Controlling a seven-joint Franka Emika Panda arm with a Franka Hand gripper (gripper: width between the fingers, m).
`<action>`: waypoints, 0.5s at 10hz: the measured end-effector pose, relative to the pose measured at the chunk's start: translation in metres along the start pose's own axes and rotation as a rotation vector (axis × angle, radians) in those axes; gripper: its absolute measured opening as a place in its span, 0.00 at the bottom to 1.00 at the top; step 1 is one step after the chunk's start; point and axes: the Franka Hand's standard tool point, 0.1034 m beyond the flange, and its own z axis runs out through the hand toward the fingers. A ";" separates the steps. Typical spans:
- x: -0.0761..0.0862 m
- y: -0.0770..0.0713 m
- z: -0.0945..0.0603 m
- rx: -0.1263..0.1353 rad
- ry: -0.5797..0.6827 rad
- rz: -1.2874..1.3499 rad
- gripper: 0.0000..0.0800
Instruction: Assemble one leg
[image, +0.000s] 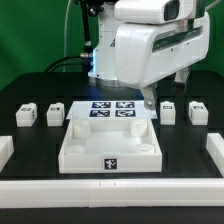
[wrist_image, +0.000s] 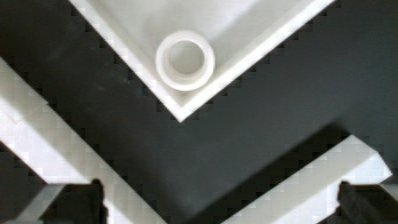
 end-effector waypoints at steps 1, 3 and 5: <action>0.000 0.000 0.000 0.000 0.000 0.000 0.81; 0.000 0.000 0.000 0.000 0.000 0.000 0.81; 0.000 0.000 0.000 0.000 0.000 0.000 0.81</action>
Offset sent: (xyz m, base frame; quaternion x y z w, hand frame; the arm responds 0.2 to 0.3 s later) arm 0.0000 0.0000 0.0000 0.0000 0.0000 0.0000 1.0000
